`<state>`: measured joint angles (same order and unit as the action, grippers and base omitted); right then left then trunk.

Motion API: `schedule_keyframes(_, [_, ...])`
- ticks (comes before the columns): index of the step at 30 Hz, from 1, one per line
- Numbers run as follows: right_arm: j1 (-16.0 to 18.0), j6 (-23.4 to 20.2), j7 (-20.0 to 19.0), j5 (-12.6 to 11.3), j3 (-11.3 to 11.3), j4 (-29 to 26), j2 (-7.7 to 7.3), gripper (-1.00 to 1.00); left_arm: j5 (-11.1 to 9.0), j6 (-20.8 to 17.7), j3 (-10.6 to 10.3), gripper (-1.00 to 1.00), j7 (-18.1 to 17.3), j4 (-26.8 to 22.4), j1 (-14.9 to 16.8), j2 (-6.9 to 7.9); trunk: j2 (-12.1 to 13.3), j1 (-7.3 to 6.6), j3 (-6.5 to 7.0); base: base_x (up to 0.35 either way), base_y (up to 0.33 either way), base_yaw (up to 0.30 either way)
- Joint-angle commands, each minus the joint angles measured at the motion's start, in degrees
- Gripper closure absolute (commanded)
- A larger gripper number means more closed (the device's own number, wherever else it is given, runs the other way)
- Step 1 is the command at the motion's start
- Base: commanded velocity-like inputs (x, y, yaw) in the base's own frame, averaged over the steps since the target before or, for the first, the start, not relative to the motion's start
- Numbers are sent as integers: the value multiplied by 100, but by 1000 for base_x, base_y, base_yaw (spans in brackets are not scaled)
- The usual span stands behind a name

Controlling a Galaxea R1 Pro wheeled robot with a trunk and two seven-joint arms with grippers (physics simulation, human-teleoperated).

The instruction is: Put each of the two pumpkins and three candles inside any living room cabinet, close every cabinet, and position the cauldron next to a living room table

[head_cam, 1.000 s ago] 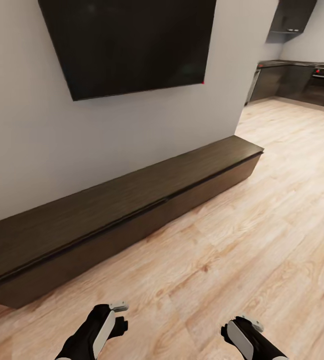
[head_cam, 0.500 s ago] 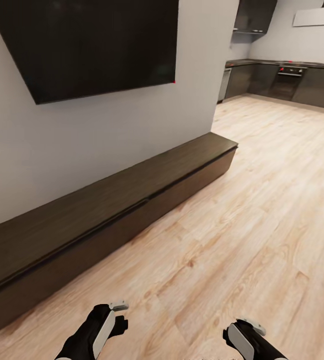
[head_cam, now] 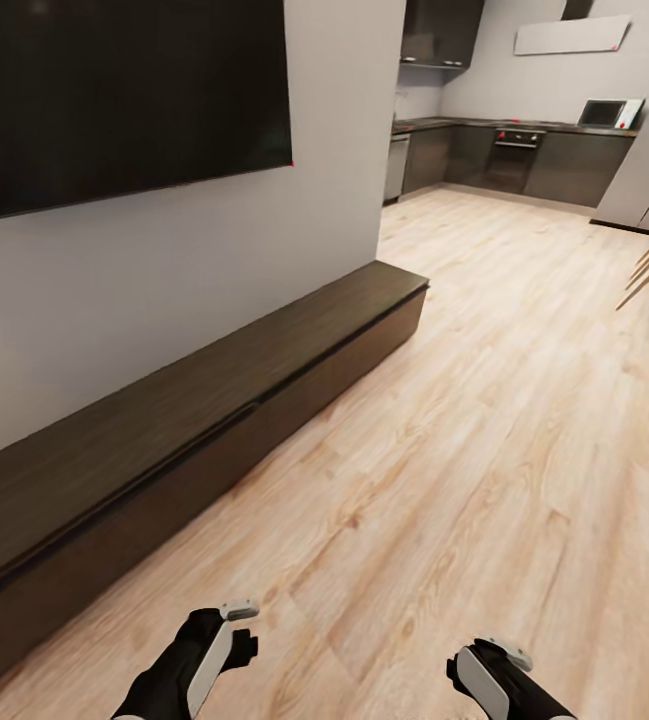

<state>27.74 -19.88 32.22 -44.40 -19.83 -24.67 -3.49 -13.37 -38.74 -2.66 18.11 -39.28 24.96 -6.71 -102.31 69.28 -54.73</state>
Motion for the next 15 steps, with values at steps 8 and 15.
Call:
schedule_keyframes(8, [4, -33, 39, -39, -48, -12, -12, -100, -68, 277, -474, -100, 52, 2, 0, 3, -2, 0, -4, -41, 0, -279])
schedule_keyframes(15, [4, -33, 34, -36, 131, -4, -12, -100, -61, 294, -504, -100, 52, 8, -1, 2, -2, 0, 4, -130, 0, -281])
